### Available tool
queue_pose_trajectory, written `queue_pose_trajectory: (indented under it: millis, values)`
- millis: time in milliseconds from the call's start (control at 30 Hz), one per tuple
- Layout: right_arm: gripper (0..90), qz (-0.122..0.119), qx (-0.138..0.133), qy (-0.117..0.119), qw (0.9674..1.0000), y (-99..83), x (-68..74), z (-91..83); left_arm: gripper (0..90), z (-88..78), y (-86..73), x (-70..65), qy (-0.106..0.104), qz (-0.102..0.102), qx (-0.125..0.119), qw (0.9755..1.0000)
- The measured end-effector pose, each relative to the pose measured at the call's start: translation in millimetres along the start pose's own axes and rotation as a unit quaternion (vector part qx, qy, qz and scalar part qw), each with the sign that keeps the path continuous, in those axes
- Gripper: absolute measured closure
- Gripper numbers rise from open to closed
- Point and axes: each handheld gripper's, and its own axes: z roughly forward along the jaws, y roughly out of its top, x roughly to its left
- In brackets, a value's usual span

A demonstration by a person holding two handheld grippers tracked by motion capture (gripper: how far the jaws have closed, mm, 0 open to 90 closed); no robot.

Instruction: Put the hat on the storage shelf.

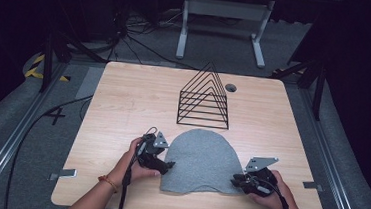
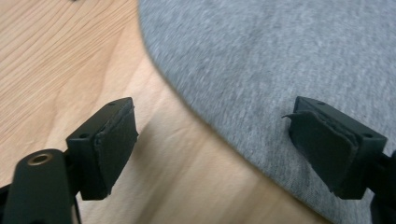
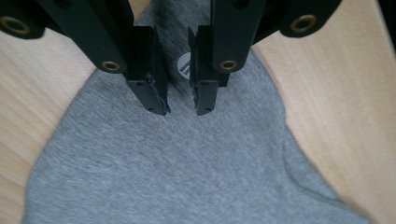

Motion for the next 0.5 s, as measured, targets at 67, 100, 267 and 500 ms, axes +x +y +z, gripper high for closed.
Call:
queue_pose_trajectory:
  millis: [67, 100, 267, 500]
  values:
    - [67.0, -0.011, 0.003, -0.002, 0.9999, 2.2, 3.3, -0.4, 15.6, -1.7, 0.0, 3.8, 0.002, 0.005, 0.003, 1.0000]
    - [65.7, -0.017, -0.003, -0.009, 0.9998, 4.4, 2.6, -2.0, 16.6, -2.1, -0.5, 4.6, 0.006, 0.005, -0.005, 1.0000]
    - [58.3, 0.009, -0.061, -0.052, 0.9967, 27.8, -25.8, -12.4, 20.8, -1.8, 3.3, 11.6, 0.003, -0.003, -0.005, 1.0000]
    - [51.6, 0.035, -0.047, -0.055, 0.9968, 49.1, -64.2, 20.7, 23.8, 3.5, 14.5, 27.9, 0.013, -0.013, -0.019, 0.9996]
